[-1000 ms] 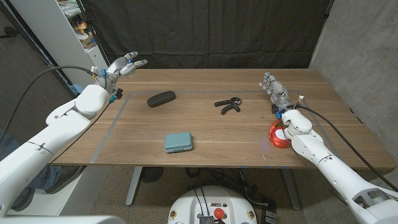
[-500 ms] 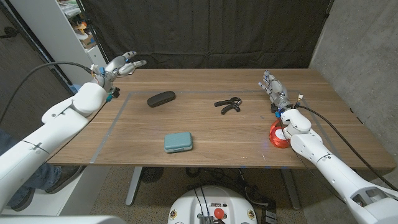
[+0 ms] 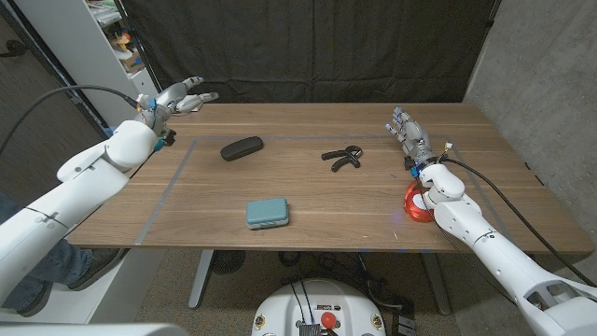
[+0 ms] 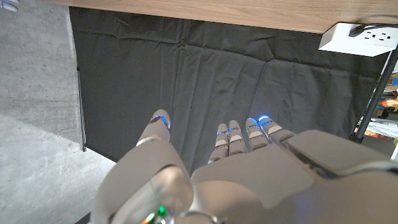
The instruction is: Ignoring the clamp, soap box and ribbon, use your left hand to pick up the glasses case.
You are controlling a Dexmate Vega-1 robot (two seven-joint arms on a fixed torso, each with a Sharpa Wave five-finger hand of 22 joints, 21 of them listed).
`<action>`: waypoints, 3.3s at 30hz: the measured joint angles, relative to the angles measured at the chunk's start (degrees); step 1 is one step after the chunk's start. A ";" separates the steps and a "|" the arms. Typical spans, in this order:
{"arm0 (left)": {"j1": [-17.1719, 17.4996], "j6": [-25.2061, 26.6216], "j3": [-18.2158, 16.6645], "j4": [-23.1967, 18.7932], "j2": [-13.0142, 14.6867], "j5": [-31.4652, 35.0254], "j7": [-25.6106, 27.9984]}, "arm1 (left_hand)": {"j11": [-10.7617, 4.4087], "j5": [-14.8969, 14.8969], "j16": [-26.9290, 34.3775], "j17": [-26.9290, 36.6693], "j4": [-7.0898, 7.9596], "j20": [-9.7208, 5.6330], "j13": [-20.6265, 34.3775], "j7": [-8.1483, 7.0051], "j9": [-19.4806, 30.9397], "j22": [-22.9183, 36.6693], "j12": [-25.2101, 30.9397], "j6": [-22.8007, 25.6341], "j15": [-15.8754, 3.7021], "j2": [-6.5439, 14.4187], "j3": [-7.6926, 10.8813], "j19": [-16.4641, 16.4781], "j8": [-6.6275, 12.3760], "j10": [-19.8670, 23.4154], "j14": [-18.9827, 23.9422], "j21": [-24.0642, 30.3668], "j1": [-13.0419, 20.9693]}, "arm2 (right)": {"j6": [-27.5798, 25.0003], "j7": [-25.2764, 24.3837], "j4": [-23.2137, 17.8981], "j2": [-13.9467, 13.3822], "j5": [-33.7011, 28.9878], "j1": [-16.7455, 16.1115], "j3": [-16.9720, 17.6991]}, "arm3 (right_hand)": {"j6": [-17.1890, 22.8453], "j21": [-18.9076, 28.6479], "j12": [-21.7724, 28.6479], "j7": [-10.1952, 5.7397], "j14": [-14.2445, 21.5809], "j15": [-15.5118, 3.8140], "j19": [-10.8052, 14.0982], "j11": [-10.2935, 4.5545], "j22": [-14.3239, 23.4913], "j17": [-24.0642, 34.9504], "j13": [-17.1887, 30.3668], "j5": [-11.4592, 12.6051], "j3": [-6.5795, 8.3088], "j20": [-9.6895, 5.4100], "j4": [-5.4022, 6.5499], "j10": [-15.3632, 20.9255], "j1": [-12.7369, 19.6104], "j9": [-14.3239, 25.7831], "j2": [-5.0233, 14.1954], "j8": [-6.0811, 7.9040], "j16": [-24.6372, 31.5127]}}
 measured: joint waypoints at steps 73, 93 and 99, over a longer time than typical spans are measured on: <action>-12.35 10.83 12.06 2.12 3.55 10.95 -9.61 | 0.30 1.55 0.83 0.28 -0.06 2.67 1.04 0.82 0.27 0.00 1.71 4.10 0.35 -6.71 -3.07 5.30 0.44 5.01 5.86 0.60 2.32 | -0.10 0.10 0.22 0.23 -0.03 0.05 -0.33 | 0.00 0.00 0.00 -0.62 0.72 0.10 0.00 0.00 0.00 -0.26 0.01 0.00 -0.17 0.00 -0.17 -0.01 -0.30 0.00 0.30 0.00 0.00; -18.55 10.66 18.76 4.65 1.78 14.96 -12.19 | 0.00 1.99 0.82 0.27 0.39 2.66 1.32 0.82 0.27 0.00 1.71 4.09 0.35 -7.17 -3.51 5.30 0.45 5.32 5.86 0.60 2.33 | 0.35 0.70 0.85 -0.03 0.52 -0.24 0.23 | 0.00 0.00 0.00 -0.62 0.72 0.10 0.00 0.00 0.00 -0.26 0.01 0.00 -0.16 0.00 -0.16 -0.01 -0.30 0.00 0.30 0.00 0.00; -19.61 11.06 20.03 4.88 1.46 16.16 -13.14 | 0.00 1.99 0.82 0.27 0.18 2.66 1.32 0.82 0.27 0.00 1.71 4.09 0.12 -7.53 -3.80 5.29 0.44 5.31 6.09 0.60 2.56 | 0.45 0.99 0.99 0.02 0.64 -0.16 0.26 | 0.00 0.00 0.00 -0.62 0.72 0.10 0.22 0.00 0.00 -0.26 0.01 0.00 -0.32 0.23 -0.32 -0.01 -0.29 0.00 0.29 0.00 0.00</action>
